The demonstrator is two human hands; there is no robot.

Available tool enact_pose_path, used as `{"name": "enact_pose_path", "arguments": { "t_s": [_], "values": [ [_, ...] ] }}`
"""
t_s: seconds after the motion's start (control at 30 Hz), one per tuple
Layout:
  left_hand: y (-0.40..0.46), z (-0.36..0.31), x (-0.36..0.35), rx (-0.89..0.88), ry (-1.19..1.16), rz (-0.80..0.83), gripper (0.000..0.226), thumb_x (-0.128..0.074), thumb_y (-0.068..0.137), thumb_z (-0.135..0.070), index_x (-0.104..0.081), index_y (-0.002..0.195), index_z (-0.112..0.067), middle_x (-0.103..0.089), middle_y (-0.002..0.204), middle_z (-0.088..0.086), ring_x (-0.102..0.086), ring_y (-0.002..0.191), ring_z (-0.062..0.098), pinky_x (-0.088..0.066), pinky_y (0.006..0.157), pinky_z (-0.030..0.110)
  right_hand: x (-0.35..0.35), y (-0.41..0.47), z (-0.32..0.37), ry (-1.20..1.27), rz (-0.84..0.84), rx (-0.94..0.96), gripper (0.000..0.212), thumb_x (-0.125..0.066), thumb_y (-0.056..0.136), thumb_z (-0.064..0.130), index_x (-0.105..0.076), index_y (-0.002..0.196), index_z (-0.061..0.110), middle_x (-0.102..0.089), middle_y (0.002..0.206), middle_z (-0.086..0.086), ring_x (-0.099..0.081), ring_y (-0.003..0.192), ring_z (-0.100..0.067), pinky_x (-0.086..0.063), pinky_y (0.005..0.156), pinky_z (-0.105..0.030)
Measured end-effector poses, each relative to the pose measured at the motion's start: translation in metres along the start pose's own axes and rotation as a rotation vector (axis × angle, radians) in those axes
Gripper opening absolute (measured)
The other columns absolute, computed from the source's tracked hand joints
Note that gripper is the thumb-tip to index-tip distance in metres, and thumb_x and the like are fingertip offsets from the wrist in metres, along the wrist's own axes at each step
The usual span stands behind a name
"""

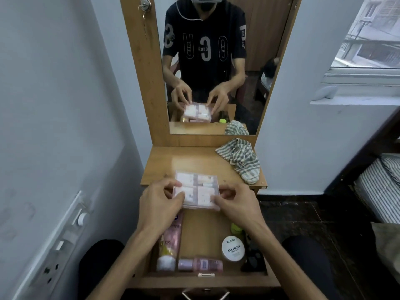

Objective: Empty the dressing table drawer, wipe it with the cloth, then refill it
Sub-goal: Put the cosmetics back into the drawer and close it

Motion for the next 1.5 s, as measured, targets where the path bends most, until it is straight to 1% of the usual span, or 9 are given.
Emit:
{"name": "enact_pose_path", "arguments": {
  "t_s": [0.13,0.3,0.57,0.83,1.0,1.1,1.27,1.37,1.5],
  "values": [
    [-0.028,0.015,-0.009,-0.005,0.058,0.030,0.018,-0.079,0.083,-0.023,-0.072,0.096,-0.033,-0.066,0.094,-0.015,-0.063,0.080,0.001,-0.049,0.070,0.019,-0.009,-0.026,-0.012,-0.030,0.039,0.002,0.013,-0.076,0.087,0.032,-0.070,0.090,0.044,-0.072,0.077,0.012,-0.068,0.076,-0.004,-0.059,0.078,-0.031],
    [-0.041,0.036,-0.032,0.061,0.096,0.075,0.018,-0.076,0.083,-0.020,-0.067,0.090,-0.033,-0.067,0.085,-0.011,-0.062,0.075,0.002,-0.039,0.060,0.012,-0.028,-0.043,-0.030,-0.117,0.072,0.003,0.027,-0.074,0.092,0.030,-0.062,0.112,0.043,-0.064,0.083,0.023,-0.063,0.074,0.007,-0.046,0.055,-0.004],
    [-0.033,0.054,-0.070,0.104,0.187,0.149,0.021,-0.072,0.076,-0.010,-0.064,0.086,-0.027,-0.068,0.080,-0.010,-0.065,0.074,0.006,-0.057,0.070,0.031,-0.066,-0.029,-0.059,-0.336,0.141,-0.077,0.043,-0.067,0.083,0.030,-0.071,0.125,0.020,-0.074,0.117,0.003,-0.070,0.105,-0.017,-0.060,0.089,-0.032],
    [-0.029,0.058,-0.098,-0.017,0.423,0.273,0.022,-0.070,0.090,-0.022,-0.070,0.112,-0.028,-0.071,0.113,-0.008,-0.066,0.103,0.007,-0.051,0.086,0.020,-0.084,-0.021,-0.071,-0.385,0.189,-0.110,0.029,-0.070,0.084,0.015,-0.070,0.113,0.013,-0.070,0.102,-0.002,-0.068,0.088,-0.017,-0.064,0.076,-0.033],
    [-0.034,0.054,-0.105,-0.085,0.470,0.305,0.027,-0.072,0.093,-0.025,-0.068,0.119,-0.024,-0.066,0.123,-0.006,-0.063,0.110,0.006,-0.039,0.079,0.013,-0.087,-0.028,-0.072,-0.389,0.203,-0.092,0.032,-0.066,0.087,0.015,-0.068,0.119,0.015,-0.067,0.115,-0.005,-0.068,0.101,-0.023,-0.063,0.083,-0.036],
    [-0.037,0.048,-0.100,-0.136,0.502,0.282,0.028,-0.071,0.092,-0.025,-0.069,0.119,-0.025,-0.057,0.133,-0.006,-0.057,0.118,0.009,-0.046,0.092,0.019,-0.081,-0.035,-0.068,-0.367,0.195,-0.067,0.035,-0.064,0.086,0.015,-0.068,0.121,0.015,-0.070,0.117,-0.006,-0.069,0.103,-0.024,-0.063,0.085,-0.037],
    [-0.045,0.042,-0.078,-0.161,0.316,0.246,0.021,-0.073,0.082,-0.027,-0.073,0.102,-0.033,-0.061,0.113,-0.018,-0.058,0.109,0.004,-0.049,0.092,0.024,-0.051,-0.057,-0.046,-0.308,0.191,0.129,0.048,-0.070,0.088,0.030,-0.067,0.135,0.024,-0.068,0.133,0.009,-0.062,0.122,-0.009,-0.049,0.099,-0.019],
    [-0.057,0.045,-0.064,-0.128,0.138,0.392,0.019,-0.076,0.073,-0.039,-0.072,0.092,-0.039,-0.064,0.107,-0.024,-0.057,0.105,-0.001,-0.048,0.086,0.019,-0.035,-0.079,-0.035,-0.257,0.342,0.216,0.050,-0.072,0.084,0.044,-0.069,0.132,0.030,-0.070,0.126,0.016,-0.062,0.112,-0.002,-0.052,0.096,-0.020],
    [-0.083,0.043,-0.056,-0.118,0.079,0.770,0.036,-0.082,0.070,-0.054,-0.070,0.104,-0.049,-0.055,0.122,-0.033,-0.050,0.120,-0.005,-0.051,0.098,0.030,-0.026,-0.102,-0.026,-0.294,0.533,0.315,0.045,-0.081,0.081,0.042,-0.072,0.124,0.032,-0.063,0.112,0.019,-0.056,0.096,0.004,-0.045,0.077,-0.014]
  ]
}}
Point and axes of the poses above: each hand's wrist, its own y-axis towards the middle knuckle, its own x-axis out of the back of the hand, z = x × y, the point moved 6 cm from there along y, towards the middle knuckle
